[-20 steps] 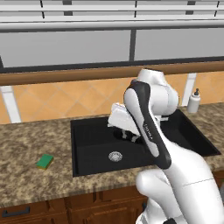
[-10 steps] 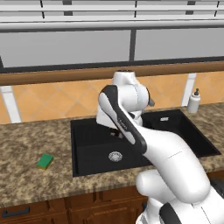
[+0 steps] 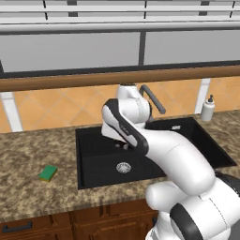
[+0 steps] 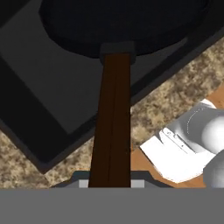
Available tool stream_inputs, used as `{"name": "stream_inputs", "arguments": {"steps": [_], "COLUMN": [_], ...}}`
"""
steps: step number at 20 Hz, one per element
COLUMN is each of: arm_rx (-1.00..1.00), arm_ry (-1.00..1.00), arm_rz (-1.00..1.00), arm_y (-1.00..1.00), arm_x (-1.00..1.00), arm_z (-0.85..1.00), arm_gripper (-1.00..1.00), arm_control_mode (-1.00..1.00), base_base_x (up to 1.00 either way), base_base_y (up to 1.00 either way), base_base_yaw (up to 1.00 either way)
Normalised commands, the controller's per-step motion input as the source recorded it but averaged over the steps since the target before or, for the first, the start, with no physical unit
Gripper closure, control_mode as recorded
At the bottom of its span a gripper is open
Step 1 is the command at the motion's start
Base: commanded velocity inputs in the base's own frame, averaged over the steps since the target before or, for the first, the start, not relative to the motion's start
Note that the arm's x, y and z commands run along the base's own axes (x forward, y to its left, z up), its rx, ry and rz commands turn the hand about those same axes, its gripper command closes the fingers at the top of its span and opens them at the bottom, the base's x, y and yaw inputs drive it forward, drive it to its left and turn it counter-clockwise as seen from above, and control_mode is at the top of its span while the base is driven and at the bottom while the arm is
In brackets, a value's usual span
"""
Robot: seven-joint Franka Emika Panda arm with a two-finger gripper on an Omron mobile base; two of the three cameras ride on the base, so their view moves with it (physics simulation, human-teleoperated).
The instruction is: Pick the pan and sponge and place them into the sink. Then turn on the water.
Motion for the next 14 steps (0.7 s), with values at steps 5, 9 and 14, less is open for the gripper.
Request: {"name": "stream_inputs", "arguments": {"steps": [5,9,14], "arm_rx": [-0.01,-0.06,-0.08], "arm_ry": [-0.07,-0.12,-0.09], "arm_rz": [-0.26,-0.4,-0.27], "arm_y": [0.02,0.01,-0.01], "arm_x": [0.28,0.2,0.18], "arm_z": [-0.52,-0.49,-0.39], "arm_gripper": [1.0,1.0,1.0], "arm_control_mode": [-1.0,-1.0,-1.0], "base_base_x": [0.0,0.0,0.0], "base_base_y": [0.0,0.0,0.0], "base_base_yaw": [0.0,0.0,0.0]}}
